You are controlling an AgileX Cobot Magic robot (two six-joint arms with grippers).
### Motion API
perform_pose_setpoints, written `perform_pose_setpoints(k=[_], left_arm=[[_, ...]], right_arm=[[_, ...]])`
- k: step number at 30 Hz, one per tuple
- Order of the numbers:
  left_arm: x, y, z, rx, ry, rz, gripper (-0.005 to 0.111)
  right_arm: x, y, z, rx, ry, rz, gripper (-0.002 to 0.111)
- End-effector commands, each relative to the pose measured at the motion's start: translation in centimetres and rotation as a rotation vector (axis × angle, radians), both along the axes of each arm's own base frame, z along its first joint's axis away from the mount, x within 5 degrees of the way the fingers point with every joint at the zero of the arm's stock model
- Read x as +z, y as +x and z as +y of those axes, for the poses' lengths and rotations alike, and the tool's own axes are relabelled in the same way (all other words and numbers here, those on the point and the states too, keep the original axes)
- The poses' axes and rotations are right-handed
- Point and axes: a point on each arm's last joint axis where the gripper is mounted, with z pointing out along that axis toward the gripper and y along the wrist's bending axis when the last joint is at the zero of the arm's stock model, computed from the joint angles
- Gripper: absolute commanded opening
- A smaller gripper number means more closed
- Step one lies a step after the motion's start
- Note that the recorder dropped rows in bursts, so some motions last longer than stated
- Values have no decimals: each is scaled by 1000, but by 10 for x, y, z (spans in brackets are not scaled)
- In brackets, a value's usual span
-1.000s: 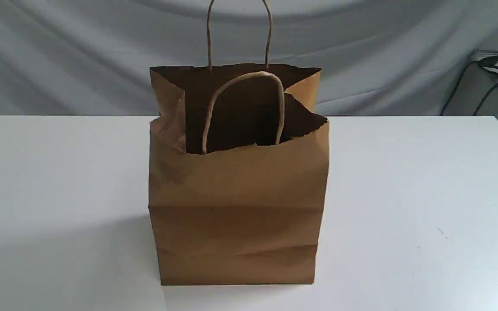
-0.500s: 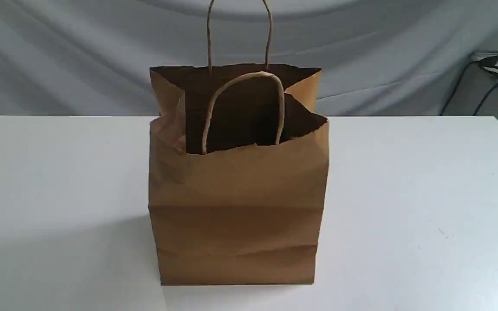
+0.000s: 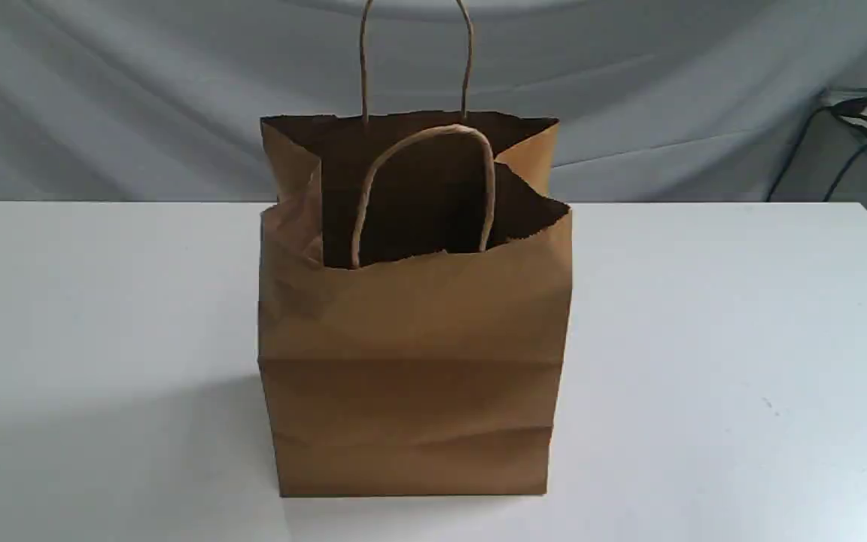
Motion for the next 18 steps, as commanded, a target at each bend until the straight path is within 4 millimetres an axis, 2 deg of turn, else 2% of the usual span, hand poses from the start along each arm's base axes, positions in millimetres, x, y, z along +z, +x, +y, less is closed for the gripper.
perform_pose_setpoints(k=[1, 3, 8, 13, 18], left_arm=[[-1, -1, -1, -5, -9, 0, 0], [-1, -1, -1, -5, -9, 0, 0], [-1, -1, -1, -5, -9, 0, 0], [-1, -1, -1, -5, -9, 0, 0], [-1, -1, -1, -5, -9, 0, 0]], right_arm=[[12, -1, -8, -91, -53, -138, 0], [14, -1, -8, -104, -122, -160, 0], [11, -1, -6, -93, -456, -128, 0], [11, -1, -6, -96, -662, -121, 0], [8, -1, -6, -91, -718, -92, 0]])
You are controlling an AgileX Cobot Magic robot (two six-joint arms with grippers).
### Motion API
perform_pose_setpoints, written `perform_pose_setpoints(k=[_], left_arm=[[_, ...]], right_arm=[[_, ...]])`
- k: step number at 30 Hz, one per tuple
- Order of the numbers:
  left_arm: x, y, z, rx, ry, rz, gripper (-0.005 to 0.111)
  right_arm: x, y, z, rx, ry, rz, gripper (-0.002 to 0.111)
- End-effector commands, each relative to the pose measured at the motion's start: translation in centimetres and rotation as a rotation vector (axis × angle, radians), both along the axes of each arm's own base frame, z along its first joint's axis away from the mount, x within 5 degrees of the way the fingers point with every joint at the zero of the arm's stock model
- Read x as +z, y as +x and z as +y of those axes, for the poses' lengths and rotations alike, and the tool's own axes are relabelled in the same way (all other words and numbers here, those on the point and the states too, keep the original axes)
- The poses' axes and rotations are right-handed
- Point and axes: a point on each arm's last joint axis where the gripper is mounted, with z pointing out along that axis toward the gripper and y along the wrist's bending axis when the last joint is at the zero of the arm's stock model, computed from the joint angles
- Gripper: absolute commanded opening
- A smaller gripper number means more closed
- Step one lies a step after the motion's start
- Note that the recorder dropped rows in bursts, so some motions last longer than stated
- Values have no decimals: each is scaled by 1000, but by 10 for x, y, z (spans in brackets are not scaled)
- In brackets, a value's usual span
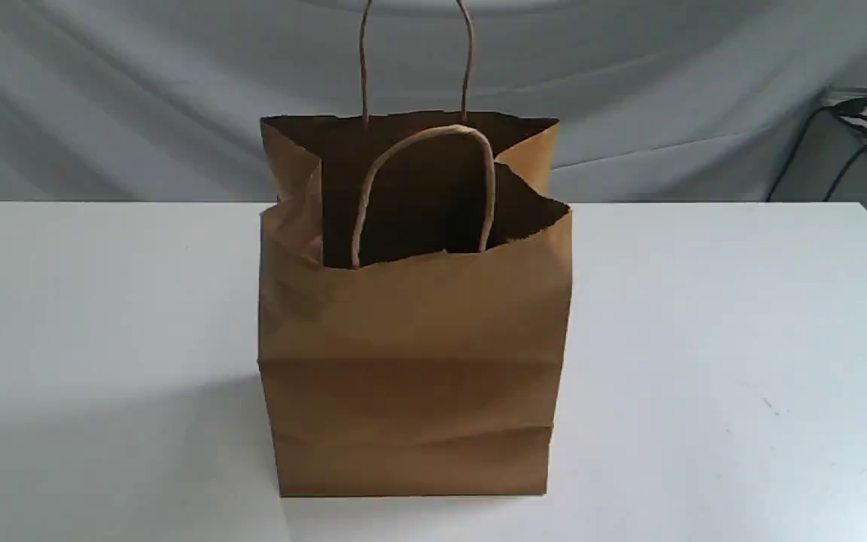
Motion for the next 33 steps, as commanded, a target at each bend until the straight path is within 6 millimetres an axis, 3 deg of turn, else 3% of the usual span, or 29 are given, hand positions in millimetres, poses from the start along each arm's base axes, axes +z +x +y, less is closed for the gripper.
perform_pose_setpoints(k=[1, 7, 25, 33], left_arm=[[-1, -1, -1, -5, -9, 0, 0], [-1, -1, -1, -5, -9, 0, 0], [-1, -1, -1, -5, -9, 0, 0], [-1, -1, -1, -5, -9, 0, 0]], right_arm=[[-2, 0, -1, -9, -10, 7, 0], [3, -1, 0, 35, 321, -59, 0], [-1, 0, 0, 34, 385, -11, 0], [-3, 0, 0, 70, 931, -6, 0]])
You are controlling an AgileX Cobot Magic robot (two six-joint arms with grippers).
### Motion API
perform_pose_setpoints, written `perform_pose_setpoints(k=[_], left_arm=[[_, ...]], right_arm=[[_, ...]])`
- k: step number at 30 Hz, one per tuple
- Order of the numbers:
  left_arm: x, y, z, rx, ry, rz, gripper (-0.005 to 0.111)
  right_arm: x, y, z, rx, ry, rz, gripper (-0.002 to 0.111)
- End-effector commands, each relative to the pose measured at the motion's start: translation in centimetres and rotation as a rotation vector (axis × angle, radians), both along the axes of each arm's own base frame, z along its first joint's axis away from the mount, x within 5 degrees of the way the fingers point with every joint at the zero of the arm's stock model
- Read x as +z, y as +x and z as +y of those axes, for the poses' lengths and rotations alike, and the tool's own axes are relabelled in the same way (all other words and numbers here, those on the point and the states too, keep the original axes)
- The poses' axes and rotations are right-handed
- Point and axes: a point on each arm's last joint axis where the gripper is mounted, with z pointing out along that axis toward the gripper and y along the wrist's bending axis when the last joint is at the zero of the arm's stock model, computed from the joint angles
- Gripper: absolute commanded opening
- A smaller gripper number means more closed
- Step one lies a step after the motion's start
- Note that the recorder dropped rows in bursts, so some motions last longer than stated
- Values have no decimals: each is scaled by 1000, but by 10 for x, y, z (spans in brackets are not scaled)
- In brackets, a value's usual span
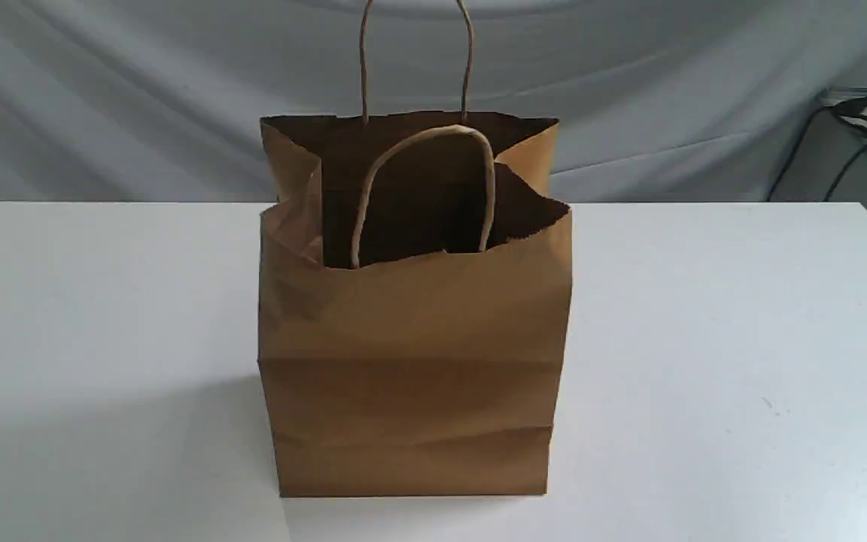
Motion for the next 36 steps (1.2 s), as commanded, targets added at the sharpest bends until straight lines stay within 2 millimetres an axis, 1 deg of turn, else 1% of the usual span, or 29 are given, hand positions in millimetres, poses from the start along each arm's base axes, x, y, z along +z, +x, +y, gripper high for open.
perform_pose_setpoints(k=[1, 9, 32, 33, 34, 36], left_arm=[[-1, -1, -1, -5, -9, 0, 0], [-1, -1, -1, -5, -9, 0, 0], [-1, -1, -1, -5, -9, 0, 0], [-1, -1, -1, -6, -19, 5, 0], [0, -4, -2, -8, -77, 12, 0], [2, -9, 1, 3, -90, -4, 0]], right_arm=[[-2, 0, 0, 12, 216, 3, 0], [-3, 0, 0, 14, 280, 13, 0], [-3, 0, 0, 14, 280, 13, 0], [-3, 0, 0, 14, 280, 13, 0], [-3, 0, 0, 14, 280, 13, 0], [-3, 0, 0, 14, 280, 13, 0]])
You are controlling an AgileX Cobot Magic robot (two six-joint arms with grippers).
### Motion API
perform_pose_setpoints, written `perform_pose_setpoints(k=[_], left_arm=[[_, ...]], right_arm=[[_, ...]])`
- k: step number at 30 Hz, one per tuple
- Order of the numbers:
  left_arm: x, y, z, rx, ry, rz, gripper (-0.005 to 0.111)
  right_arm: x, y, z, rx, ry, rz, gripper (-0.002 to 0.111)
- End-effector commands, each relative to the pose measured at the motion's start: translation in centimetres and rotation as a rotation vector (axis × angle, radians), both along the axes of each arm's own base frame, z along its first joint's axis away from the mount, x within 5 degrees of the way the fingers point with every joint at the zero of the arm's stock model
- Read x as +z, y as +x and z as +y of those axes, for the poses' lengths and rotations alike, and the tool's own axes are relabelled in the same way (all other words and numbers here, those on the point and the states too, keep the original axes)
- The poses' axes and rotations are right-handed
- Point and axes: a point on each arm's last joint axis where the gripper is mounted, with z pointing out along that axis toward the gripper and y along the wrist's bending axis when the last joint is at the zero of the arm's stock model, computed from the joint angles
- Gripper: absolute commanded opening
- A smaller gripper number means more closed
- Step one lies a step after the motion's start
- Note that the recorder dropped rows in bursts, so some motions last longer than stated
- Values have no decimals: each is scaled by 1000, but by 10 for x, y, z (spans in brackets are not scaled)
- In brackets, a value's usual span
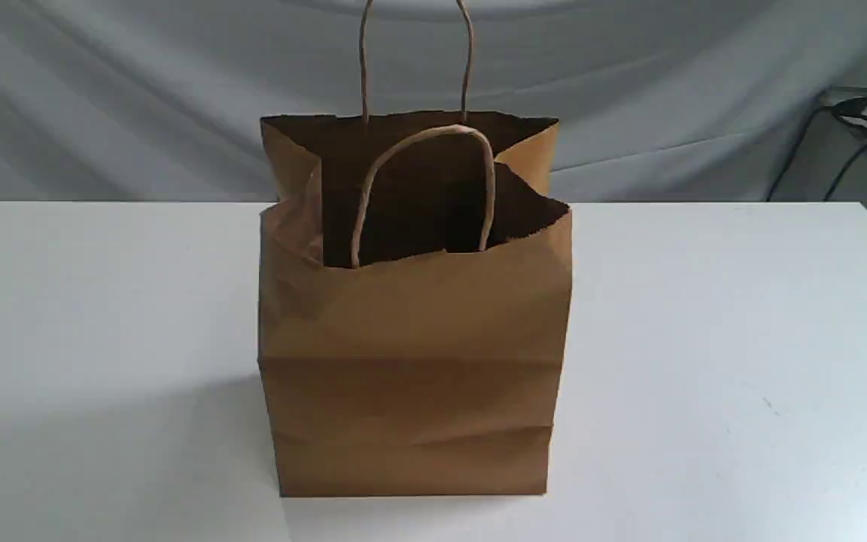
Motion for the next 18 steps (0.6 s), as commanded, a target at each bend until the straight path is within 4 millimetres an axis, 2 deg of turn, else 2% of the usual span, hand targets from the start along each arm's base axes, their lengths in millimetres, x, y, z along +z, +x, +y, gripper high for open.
perform_pose_setpoints(k=[1, 3, 8, 11, 18], left_arm=[[-2, -10, 3, 13, -47, -13, 0], [-9, -19, 7, 42, -36, -33, 0], [-49, -43, 18, 124, -7, -76, 0], [-71, -61, 24, 185, -48, -122, 0], [-95, -86, 29, 254, -95, -229, 0]], right_arm=[[-1, 0, 0, -1, 8, 2, 0], [-1, 0, 0, -1, 8, 2, 0], [-1, 0, 0, -1, 8, 2, 0], [-1, 0, 0, -1, 8, 2, 0], [-1, 0, 0, -1, 8, 2, 0]])
